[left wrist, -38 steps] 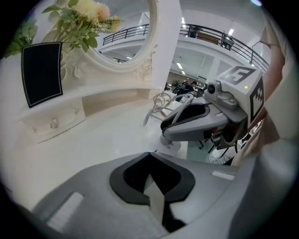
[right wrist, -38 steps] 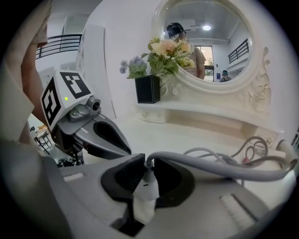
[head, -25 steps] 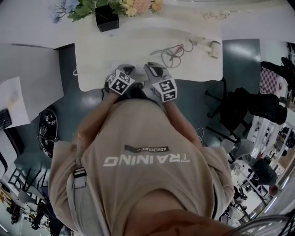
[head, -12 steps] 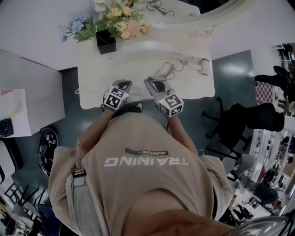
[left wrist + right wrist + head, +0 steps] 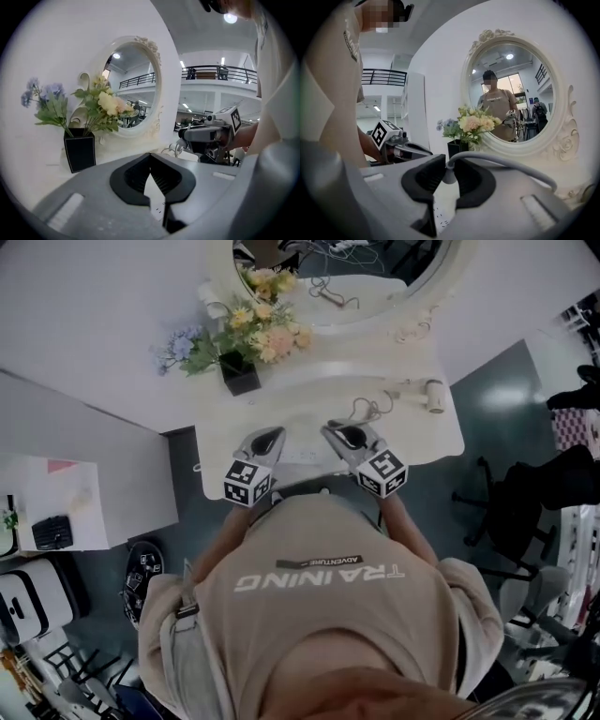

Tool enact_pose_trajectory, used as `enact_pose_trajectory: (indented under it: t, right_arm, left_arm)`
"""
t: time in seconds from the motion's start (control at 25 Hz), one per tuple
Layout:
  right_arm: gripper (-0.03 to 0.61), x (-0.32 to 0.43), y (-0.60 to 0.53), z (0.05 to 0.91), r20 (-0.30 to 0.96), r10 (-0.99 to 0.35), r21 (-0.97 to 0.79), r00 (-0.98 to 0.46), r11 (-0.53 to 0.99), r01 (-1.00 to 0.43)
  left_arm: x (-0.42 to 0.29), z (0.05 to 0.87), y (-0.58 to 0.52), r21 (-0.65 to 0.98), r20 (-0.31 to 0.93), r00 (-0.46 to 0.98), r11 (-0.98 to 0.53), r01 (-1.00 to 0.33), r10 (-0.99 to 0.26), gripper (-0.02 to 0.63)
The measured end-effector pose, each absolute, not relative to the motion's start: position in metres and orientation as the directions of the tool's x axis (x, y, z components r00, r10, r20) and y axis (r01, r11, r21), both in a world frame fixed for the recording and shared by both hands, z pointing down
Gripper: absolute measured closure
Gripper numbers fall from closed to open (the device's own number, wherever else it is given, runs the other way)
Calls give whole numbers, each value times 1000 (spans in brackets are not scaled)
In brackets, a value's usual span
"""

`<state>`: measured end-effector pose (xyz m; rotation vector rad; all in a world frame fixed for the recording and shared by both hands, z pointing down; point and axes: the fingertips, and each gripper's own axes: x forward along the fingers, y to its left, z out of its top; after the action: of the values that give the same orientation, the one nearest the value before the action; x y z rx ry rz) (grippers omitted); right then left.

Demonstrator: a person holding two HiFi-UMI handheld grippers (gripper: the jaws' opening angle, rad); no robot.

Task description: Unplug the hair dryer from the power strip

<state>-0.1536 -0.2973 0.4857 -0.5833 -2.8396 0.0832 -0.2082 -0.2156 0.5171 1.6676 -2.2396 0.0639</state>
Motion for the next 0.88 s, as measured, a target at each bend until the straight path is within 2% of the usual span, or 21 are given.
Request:
enact_pose_trajectory:
  t: [0.32,0.88]
  right_arm:
    - [512,-152,-297,465,179,391,-80,-903,921,382]
    - [514,-157,-304,458,170,360,-60,-917,933,355]
  left_arm:
    - [-219,489,-192,132,228,-332,367,-921,-915,607]
    - [-224,468,-187,74,183,-324,342,-937,-928,607]
